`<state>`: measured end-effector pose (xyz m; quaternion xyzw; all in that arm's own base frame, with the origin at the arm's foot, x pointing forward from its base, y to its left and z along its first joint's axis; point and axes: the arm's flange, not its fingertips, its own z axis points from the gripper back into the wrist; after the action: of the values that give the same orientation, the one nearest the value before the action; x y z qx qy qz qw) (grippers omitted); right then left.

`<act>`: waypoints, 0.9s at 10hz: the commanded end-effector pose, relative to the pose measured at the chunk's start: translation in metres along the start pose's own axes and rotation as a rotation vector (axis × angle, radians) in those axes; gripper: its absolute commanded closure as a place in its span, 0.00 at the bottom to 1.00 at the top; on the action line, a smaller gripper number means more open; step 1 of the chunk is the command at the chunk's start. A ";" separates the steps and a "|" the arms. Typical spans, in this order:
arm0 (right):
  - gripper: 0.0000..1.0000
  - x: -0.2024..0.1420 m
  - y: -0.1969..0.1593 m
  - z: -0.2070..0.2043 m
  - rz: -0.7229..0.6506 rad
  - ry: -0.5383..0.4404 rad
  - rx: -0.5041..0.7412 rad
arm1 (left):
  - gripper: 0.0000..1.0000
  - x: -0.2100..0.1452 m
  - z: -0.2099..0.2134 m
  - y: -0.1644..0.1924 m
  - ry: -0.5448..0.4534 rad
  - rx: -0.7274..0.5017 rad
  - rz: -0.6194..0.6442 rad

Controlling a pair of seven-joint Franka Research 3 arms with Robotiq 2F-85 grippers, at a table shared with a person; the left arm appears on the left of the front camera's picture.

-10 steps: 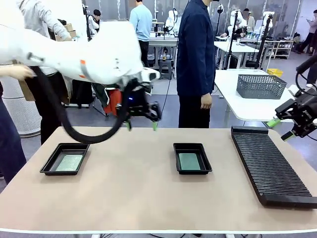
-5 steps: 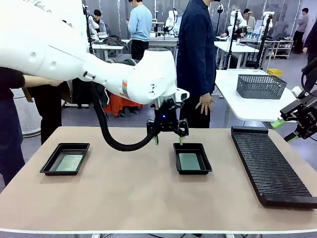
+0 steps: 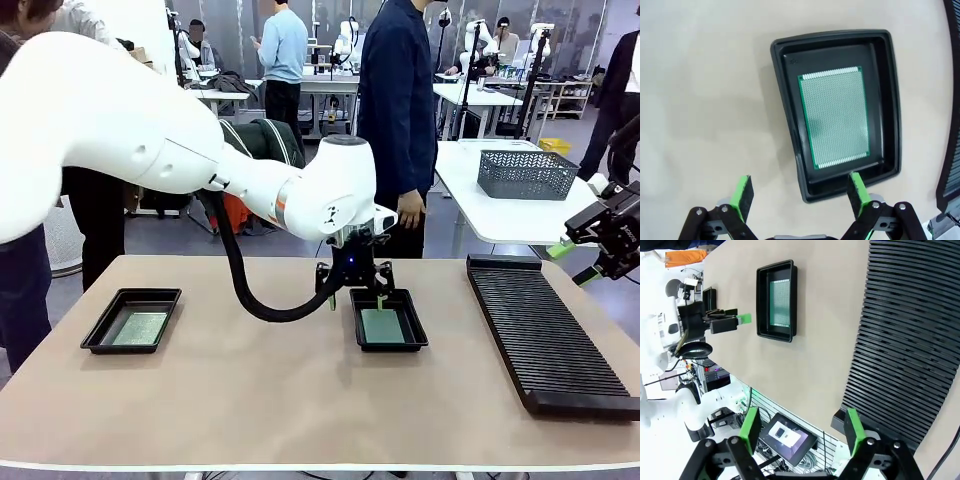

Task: Inspect and transfer BCBs to ESD trays.
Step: Pick up the ESD tray and place it on the left side of the table.

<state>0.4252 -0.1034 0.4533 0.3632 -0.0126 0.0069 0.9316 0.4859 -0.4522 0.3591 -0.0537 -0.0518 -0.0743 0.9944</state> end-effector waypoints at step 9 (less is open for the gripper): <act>0.11 -0.002 0.001 -0.001 -0.017 -0.013 -0.014 | 0.06 0.027 -0.052 -0.001 -0.052 0.058 0.062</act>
<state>0.4249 -0.1038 0.4532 0.3632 -0.0127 0.0064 0.9316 0.5189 -0.4573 0.3129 -0.0476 -0.0654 -0.0508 0.9954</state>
